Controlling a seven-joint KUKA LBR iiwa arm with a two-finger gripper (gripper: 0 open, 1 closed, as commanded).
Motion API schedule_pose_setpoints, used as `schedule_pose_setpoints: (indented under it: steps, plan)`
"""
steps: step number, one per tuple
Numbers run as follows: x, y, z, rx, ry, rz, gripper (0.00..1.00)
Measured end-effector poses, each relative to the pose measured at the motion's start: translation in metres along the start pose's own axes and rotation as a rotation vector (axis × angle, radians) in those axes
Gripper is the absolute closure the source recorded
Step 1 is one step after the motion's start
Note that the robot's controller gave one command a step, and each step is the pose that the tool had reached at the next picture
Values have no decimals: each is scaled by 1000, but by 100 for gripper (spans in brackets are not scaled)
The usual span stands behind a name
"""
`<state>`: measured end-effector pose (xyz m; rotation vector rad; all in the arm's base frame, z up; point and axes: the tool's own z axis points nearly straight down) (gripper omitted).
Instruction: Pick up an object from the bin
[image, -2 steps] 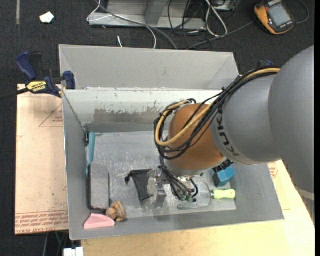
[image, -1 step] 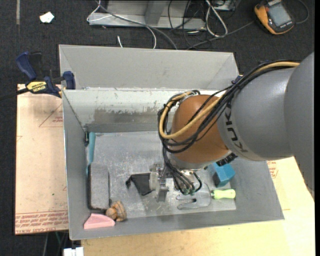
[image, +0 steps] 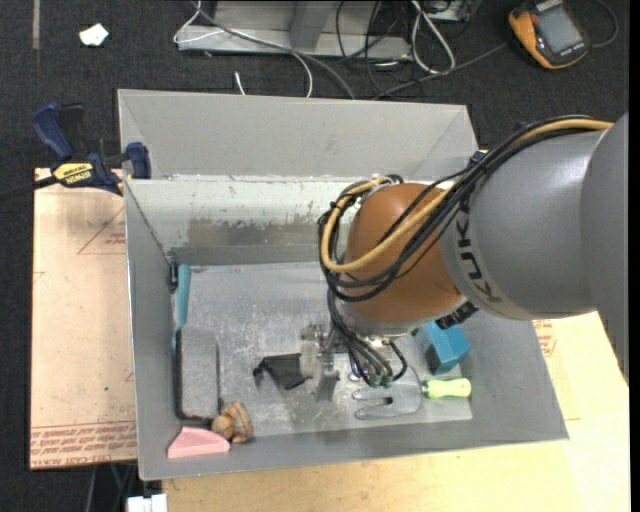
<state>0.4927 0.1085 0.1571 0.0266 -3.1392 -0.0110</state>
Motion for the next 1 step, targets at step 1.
schedule_pose_setpoints:
  steps: [1]
  plan:
    - [0,0,-27,0,3,0,100]
